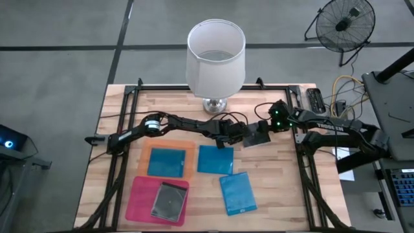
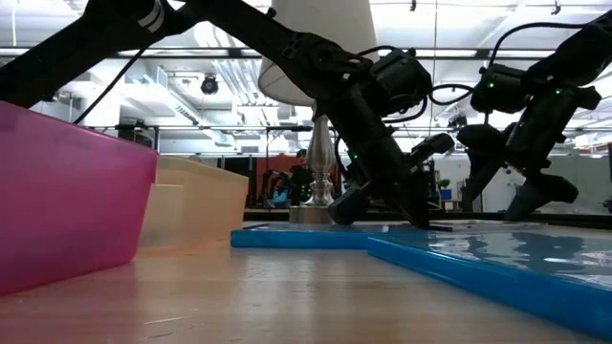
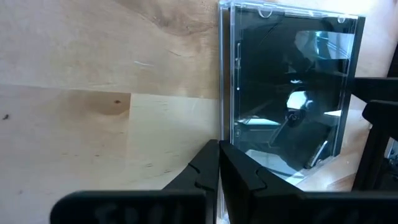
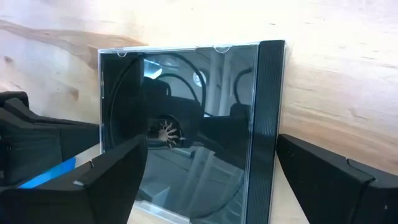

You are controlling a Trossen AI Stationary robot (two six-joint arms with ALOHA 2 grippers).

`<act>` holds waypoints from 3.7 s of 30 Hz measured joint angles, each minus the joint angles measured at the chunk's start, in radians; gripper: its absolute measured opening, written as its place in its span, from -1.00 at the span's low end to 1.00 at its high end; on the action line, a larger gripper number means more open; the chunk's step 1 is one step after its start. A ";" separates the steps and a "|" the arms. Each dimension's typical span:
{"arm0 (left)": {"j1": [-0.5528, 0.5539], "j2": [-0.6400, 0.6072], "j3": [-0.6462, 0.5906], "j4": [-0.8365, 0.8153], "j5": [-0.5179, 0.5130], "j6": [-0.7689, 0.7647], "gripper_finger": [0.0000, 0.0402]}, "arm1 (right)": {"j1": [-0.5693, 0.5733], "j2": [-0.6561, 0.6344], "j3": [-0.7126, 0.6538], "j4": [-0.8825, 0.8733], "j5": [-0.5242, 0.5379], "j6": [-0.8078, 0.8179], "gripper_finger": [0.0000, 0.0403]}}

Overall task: Pick & place jewel cases by type
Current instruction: Put the black CD case into the pink bin

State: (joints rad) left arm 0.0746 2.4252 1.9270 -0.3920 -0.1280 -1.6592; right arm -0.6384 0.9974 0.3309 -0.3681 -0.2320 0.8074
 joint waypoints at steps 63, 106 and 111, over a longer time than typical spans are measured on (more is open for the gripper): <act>0.000 0.000 -0.003 -0.001 0.008 0.034 -1.00 | 0.105 -0.102 0.001 0.003 0.050 0.133 0.70; 0.001 -0.002 -0.016 -0.006 0.008 0.036 -1.00 | 0.115 -0.294 0.009 -0.011 0.040 0.254 0.70; 0.001 -0.002 -0.016 -0.006 0.008 0.036 -1.00 | 0.115 -0.328 0.012 0.024 0.041 0.283 0.70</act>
State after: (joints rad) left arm 0.0753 2.4237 1.9106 -0.3981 -0.1200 -1.6230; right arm -0.5232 0.6695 0.3431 -0.3439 -0.1905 1.0900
